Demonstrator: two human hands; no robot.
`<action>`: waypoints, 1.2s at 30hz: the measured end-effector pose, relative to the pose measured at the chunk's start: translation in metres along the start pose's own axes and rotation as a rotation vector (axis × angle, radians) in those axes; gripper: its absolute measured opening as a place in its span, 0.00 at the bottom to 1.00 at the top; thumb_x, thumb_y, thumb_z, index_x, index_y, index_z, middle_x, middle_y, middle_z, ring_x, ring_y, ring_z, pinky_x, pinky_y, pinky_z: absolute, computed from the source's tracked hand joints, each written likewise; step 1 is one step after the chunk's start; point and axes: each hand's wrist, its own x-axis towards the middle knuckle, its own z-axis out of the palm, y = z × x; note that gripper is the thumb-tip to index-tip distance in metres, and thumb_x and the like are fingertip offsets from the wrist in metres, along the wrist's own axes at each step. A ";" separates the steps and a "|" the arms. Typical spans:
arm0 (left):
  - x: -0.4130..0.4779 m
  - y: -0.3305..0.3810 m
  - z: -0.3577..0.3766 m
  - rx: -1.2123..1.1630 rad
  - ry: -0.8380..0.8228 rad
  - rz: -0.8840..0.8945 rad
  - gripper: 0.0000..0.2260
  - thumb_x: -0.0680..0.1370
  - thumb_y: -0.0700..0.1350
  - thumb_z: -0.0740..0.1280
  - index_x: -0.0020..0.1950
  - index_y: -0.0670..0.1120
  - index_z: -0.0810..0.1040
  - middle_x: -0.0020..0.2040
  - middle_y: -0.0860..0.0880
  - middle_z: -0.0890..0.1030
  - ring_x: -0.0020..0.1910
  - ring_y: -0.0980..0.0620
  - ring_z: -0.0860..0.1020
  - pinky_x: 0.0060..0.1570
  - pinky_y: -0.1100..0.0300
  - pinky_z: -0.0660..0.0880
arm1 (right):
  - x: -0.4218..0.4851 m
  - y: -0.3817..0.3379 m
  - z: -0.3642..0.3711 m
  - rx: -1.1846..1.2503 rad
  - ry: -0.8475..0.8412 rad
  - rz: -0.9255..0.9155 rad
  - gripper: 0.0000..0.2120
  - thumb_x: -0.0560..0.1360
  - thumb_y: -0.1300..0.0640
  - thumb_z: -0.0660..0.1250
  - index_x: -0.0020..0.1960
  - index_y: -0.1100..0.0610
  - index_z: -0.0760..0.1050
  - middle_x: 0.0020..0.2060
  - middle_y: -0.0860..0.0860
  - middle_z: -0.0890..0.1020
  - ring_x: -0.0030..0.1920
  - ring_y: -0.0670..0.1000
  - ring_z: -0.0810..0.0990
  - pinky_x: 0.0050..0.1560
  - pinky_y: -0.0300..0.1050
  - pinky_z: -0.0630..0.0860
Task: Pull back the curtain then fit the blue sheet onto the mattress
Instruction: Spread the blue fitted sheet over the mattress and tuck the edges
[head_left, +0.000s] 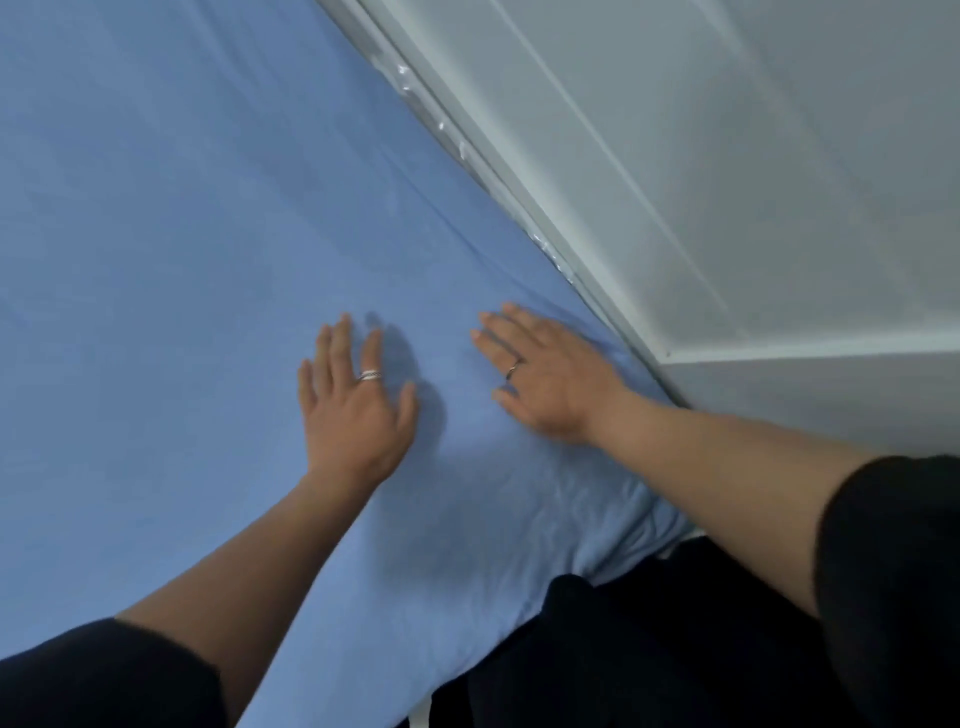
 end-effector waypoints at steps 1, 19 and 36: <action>-0.005 -0.017 0.002 0.009 -0.025 -0.056 0.32 0.79 0.60 0.59 0.80 0.52 0.54 0.82 0.46 0.48 0.81 0.45 0.45 0.77 0.41 0.46 | 0.014 -0.013 0.008 0.037 -0.001 0.008 0.33 0.80 0.42 0.54 0.81 0.53 0.53 0.81 0.51 0.54 0.80 0.55 0.50 0.78 0.53 0.51; -0.041 -0.125 -0.003 0.131 -0.277 -0.210 0.34 0.78 0.69 0.49 0.78 0.63 0.34 0.79 0.53 0.30 0.78 0.47 0.30 0.73 0.32 0.45 | -0.012 -0.067 0.047 0.547 0.352 1.644 0.41 0.75 0.32 0.59 0.80 0.50 0.52 0.79 0.61 0.54 0.78 0.66 0.51 0.72 0.70 0.51; -0.026 -0.138 -0.041 -0.118 -0.115 -0.208 0.25 0.80 0.60 0.59 0.76 0.53 0.66 0.79 0.48 0.57 0.78 0.45 0.56 0.74 0.43 0.58 | 0.132 -0.043 -0.051 0.528 0.499 0.972 0.19 0.78 0.57 0.62 0.68 0.60 0.72 0.66 0.58 0.71 0.64 0.60 0.74 0.63 0.51 0.70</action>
